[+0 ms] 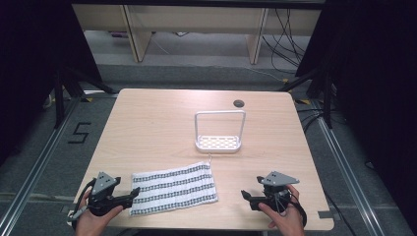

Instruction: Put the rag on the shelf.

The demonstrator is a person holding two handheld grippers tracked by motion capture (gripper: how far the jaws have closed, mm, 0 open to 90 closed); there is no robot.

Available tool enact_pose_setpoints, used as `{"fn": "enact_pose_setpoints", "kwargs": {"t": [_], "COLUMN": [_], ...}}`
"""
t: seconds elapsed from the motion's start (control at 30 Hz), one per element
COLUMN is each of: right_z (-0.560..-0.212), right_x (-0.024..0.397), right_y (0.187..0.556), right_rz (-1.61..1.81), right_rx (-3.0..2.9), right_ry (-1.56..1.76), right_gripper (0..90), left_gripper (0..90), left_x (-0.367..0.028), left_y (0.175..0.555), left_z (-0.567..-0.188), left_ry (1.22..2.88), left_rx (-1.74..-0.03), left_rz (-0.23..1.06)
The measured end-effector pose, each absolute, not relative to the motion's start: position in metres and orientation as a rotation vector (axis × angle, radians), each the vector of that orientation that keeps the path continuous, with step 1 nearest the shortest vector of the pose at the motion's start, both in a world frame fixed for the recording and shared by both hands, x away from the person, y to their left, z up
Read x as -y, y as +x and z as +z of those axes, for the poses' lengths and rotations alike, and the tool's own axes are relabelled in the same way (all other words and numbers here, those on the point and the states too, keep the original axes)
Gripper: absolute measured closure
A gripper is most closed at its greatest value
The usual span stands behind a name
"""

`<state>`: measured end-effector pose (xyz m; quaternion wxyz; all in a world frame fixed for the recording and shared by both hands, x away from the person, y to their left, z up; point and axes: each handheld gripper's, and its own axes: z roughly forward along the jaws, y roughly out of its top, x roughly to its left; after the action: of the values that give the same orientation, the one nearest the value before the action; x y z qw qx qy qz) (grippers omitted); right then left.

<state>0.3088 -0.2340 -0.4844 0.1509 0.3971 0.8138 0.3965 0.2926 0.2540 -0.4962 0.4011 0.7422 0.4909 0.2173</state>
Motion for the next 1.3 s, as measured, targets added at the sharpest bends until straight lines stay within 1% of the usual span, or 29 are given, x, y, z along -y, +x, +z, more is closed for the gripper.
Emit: {"fn": "enact_pose_setpoints", "kwargs": {"t": [0.5,0.67,0.8,0.97,1.13,1.3], "right_z": [-0.483,-0.482,-0.481,-0.479,-0.478,-0.479], "right_x": [0.227,0.221,0.215,0.207,0.197,0.187], "right_y": [0.307,0.305,0.304,0.302,0.298,0.297], "right_rz": [1.143,1.157,1.183,1.182,1.186,1.185], "right_rx": [-2.348,-2.363,-2.381,-2.400,-2.428,-2.445], "right_ry": [1.078,1.050,1.034,0.973,0.945,0.910], "right_gripper": [23.7,25.7,26.8,31.0,33.0,34.7], "left_gripper": [20.1,20.1,20.1,20.7,21.9,23.4], "left_x": [-0.254,-0.250,-0.242,-0.226,-0.207,-0.187], "left_y": [0.293,0.295,0.299,0.308,0.321,0.336], "left_z": [-0.494,-0.490,-0.484,-0.478,-0.474,-0.471], "left_ry": [1.869,1.873,1.880,1.916,1.984,2.003], "left_rx": [-1.231,-1.208,-1.169,-1.113,-1.052,-1.001], "left_rz": [0.546,0.529,0.511,0.499,0.455,0.388]}}
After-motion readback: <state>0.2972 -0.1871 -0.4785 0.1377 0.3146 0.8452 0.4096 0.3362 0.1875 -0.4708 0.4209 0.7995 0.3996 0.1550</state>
